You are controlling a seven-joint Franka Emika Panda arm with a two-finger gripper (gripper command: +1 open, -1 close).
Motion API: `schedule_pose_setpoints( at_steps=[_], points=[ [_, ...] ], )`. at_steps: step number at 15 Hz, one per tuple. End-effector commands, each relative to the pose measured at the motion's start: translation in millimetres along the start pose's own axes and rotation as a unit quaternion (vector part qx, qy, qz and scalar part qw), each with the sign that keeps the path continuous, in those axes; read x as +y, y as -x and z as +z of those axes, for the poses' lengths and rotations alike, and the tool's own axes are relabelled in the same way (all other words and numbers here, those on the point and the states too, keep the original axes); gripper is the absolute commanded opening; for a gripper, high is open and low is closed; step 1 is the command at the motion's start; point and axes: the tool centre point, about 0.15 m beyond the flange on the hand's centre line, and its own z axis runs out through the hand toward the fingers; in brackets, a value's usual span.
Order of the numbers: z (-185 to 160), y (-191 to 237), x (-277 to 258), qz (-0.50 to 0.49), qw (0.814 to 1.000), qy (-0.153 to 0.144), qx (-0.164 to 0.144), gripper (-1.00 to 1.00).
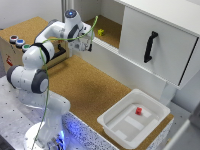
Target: Turn on the blue light
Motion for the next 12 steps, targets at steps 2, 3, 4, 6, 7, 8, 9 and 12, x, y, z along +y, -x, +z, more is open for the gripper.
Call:
schedule_pose_setpoints(
  at_steps=[2,3,4,6,7,8,9,12],
  points=[
    [-14.4,-4.8,-42.2,-0.029,1.000,-0.008,-0.007,1.00],
    [-20.3,-4.8,-58.6,-0.037,0.999,-0.013,-0.011,1.00],
    [-27.7,-0.4,-83.8,-0.044,0.998,-0.021,-0.031,1.00],
    [-42.9,12.6,-123.3,-0.058,0.995,-0.035,-0.067,1.00],
    [-51.3,17.3,-141.2,-0.068,0.993,-0.041,-0.086,1.00],
    [-62.8,18.9,-157.6,-0.069,0.992,-0.045,-0.097,1.00],
    [-74.3,19.3,-174.2,-0.074,0.990,-0.051,-0.109,1.00],
    [-108.5,21.9,-230.9,-0.143,0.975,-0.040,-0.167,1.00]
  ],
)
